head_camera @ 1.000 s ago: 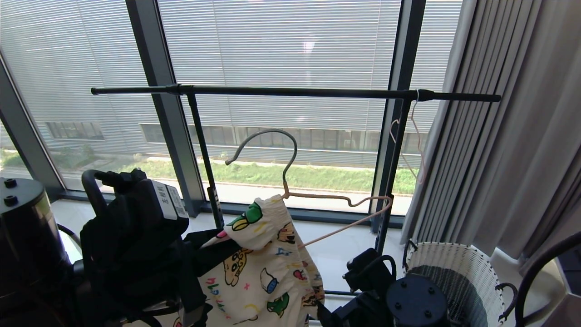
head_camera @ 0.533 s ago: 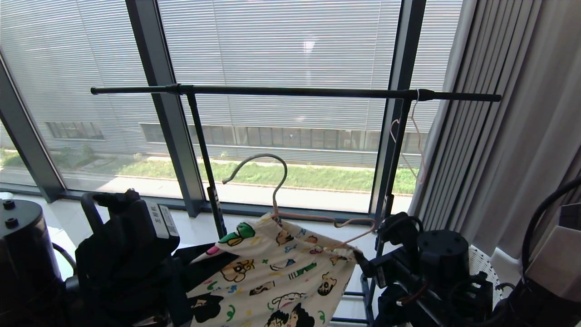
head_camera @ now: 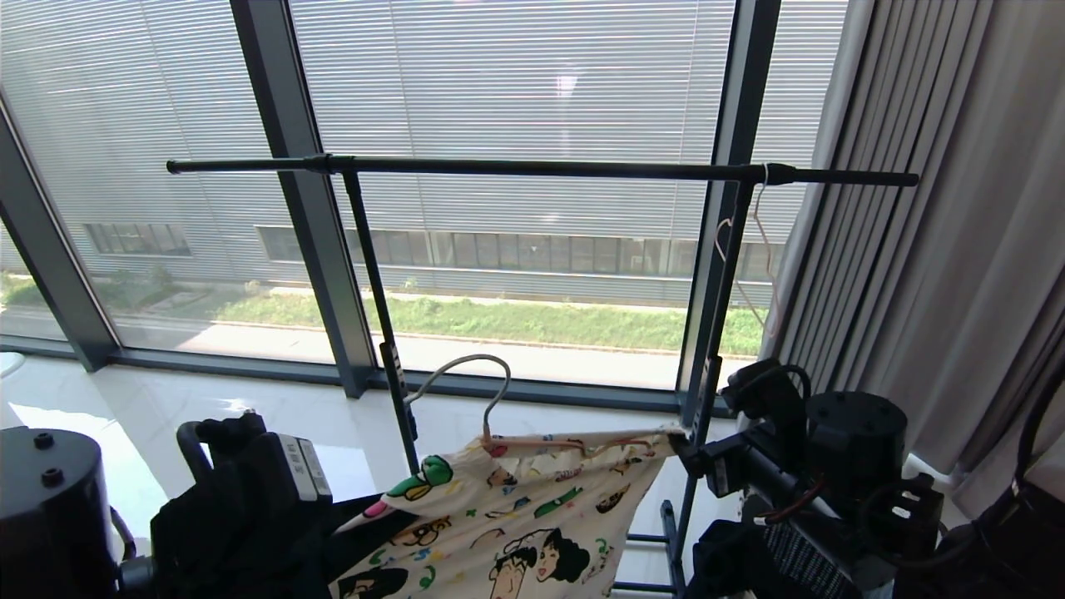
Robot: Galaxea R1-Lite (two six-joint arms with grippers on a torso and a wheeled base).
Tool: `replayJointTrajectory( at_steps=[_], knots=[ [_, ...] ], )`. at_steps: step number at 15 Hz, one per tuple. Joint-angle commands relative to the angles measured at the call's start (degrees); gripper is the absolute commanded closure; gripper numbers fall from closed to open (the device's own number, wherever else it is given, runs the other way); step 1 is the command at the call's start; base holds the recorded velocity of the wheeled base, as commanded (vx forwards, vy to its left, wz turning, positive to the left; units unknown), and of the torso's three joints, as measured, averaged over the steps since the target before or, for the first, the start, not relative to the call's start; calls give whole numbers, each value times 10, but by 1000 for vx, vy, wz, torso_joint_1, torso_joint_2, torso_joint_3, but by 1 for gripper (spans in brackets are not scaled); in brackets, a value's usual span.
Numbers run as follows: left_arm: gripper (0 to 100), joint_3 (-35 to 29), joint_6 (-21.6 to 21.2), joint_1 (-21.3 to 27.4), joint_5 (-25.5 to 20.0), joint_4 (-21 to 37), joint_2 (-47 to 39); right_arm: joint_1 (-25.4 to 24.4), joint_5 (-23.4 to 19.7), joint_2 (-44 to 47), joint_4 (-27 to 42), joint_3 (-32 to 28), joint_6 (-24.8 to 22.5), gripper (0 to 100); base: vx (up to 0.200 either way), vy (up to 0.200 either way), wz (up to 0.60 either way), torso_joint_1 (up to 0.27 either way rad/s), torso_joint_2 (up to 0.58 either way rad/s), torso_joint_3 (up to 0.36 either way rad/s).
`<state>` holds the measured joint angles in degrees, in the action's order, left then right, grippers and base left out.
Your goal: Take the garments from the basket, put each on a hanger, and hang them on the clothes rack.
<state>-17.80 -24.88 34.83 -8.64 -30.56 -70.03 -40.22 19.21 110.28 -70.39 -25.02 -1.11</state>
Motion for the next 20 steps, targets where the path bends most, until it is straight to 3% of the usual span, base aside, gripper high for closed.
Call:
replayJointTrajectory(
  at_steps=[1, 2, 7, 9, 12, 16, 20],
  knots=[
    [100, 2, 1, -2, 71, 0, -67, 0, -16, -45, 18, -2, -7, 0, 0, 0, 0, 0, 0, 0],
    [100, 1, 5, -1, 95, 0, -83, 0, -30, -64, 39, -6, -7, 0, 0, 0, 0, 0, 0, 0],
    [100, -7, 43, -1, 99, -6, -95, -7, -101, -180, 188, -38, -7, 0, 0, 0, 0, 0, 0, 0],
    [100, -11, 71, 14, 97, -50, -92, -8, -146, -216, 235, -42, -7, 0, 0, 0, 0, 0, 0, 0],
    [100, -10, 90, 43, 86, -99, -93, -9, -168, -230, 268, -69, -14, 0, 0, 0, 0, 0, 0, 0],
    [100, -11, 89, 67, 79, -100, -92, -9, -248, -277, 382, -86, -94, 0, 0, 0, 0, 0, 0, 0],
    [100, -7, 85, 129, 51, -129, -91, -35, -318, -289, 511, -123, -193, 0, 0, 0, 0, 0, 0, 0]
  ],
)
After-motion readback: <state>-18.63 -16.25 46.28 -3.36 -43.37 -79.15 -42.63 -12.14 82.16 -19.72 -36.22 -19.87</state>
